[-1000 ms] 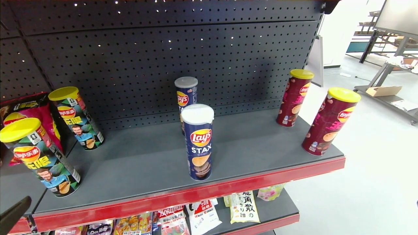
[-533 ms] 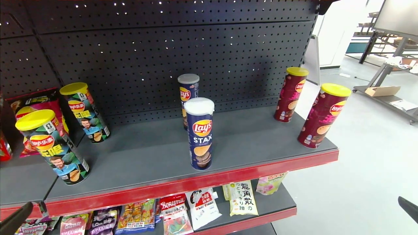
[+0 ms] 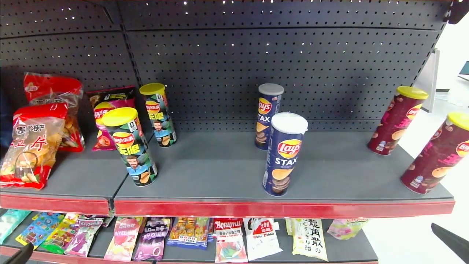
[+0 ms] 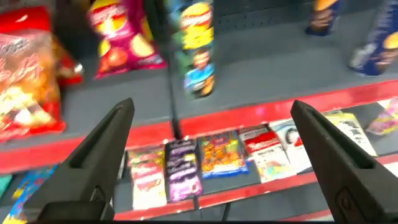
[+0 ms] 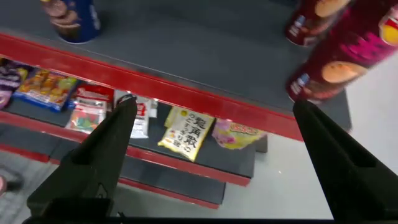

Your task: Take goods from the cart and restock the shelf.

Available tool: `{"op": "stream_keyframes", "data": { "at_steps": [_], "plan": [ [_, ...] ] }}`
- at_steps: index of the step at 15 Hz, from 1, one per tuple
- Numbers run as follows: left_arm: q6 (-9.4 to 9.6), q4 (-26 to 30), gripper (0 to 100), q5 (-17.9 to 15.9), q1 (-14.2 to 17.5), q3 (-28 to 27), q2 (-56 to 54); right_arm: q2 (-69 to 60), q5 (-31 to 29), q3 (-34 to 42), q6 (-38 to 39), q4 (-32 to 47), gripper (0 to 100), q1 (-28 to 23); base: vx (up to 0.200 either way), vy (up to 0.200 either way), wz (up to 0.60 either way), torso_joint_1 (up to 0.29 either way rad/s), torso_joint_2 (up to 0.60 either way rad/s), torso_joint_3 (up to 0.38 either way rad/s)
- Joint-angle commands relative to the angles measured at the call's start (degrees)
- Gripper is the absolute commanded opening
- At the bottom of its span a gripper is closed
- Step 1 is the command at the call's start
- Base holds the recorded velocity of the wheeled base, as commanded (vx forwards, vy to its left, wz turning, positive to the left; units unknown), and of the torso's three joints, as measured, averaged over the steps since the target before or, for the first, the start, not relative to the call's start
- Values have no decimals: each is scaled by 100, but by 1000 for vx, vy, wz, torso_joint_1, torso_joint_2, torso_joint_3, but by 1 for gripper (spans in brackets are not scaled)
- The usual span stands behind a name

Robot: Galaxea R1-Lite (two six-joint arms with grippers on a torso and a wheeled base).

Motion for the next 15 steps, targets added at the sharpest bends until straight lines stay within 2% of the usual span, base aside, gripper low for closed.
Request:
{"op": "stream_keyframes", "data": {
  "at_steps": [1,4,6,7,8,9,11,15],
  "plan": [
    [-5,107,100,27,5,445,-756,450,243,-152,-13,-23,100,11,0,0,0,0,0,0],
    [13,608,100,54,5,998,-1881,1030,437,-275,-30,-50,100,204,0,0,0,0,0,0],
    [-93,590,100,458,5,1077,-1855,1364,437,-311,22,-129,100,679,0,0,0,0,0,0],
    [-172,590,100,317,-4,1227,-1855,1575,437,-328,57,-190,100,837,0,0,0,0,0,0],
    [-347,388,100,124,-4,1605,-1855,1742,437,-319,93,-304,100,960,0,0,0,0,0,0],
    [-409,-262,100,159,5,2009,-1846,2014,437,-346,128,-463,100,1074,0,0,0,0,0,0],
    [-391,-87,100,194,14,1965,-1855,2410,437,-434,154,-726,100,1285,0,0,0,0,0,0],
    [-418,-95,100,238,66,1974,-1846,2788,437,-434,374,-920,100,1408,0,0,0,0,0,0]
  ]
}}
